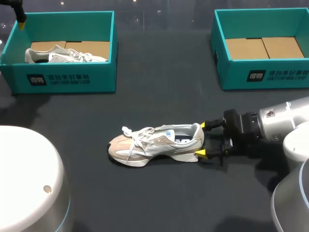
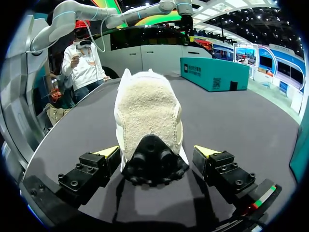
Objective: Take the shoe out of the shoebox, open the shoe tongue, remove and reinsert the insole, then place the shoe into the shoebox
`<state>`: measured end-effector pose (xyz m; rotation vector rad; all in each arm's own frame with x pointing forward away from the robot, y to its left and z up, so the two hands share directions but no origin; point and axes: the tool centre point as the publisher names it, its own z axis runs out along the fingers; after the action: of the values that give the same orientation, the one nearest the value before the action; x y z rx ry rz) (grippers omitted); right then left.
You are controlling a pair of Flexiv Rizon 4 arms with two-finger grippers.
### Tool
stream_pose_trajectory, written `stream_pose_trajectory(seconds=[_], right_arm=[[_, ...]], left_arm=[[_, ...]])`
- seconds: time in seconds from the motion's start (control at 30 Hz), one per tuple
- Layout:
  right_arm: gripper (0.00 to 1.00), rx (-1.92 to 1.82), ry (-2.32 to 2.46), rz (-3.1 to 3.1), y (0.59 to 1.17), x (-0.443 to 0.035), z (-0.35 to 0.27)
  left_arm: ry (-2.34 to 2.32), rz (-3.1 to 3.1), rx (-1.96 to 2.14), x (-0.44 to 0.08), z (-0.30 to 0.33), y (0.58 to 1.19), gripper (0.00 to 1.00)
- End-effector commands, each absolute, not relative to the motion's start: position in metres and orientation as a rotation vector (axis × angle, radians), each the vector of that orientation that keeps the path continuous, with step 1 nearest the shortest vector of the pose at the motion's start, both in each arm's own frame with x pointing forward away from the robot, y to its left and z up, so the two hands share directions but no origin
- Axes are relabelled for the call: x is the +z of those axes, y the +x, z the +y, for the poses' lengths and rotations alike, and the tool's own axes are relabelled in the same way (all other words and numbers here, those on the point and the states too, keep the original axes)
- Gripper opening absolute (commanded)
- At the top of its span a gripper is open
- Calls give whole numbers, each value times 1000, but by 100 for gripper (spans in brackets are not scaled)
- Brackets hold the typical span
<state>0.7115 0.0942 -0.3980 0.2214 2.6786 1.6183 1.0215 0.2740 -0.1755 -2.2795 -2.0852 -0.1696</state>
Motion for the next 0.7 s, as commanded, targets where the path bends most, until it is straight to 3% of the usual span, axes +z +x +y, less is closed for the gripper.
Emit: stream_pose_trajectory(seconds=[0.03,0.7], right_arm=[[100,1614,220,2681,712,-400,100],[100,1629,146,2681,710,-405,117]], left_arm=[[-2281,-2084,-172,-175,274,1021,100],[-2281,-2084,-172,-175,274,1021,100]])
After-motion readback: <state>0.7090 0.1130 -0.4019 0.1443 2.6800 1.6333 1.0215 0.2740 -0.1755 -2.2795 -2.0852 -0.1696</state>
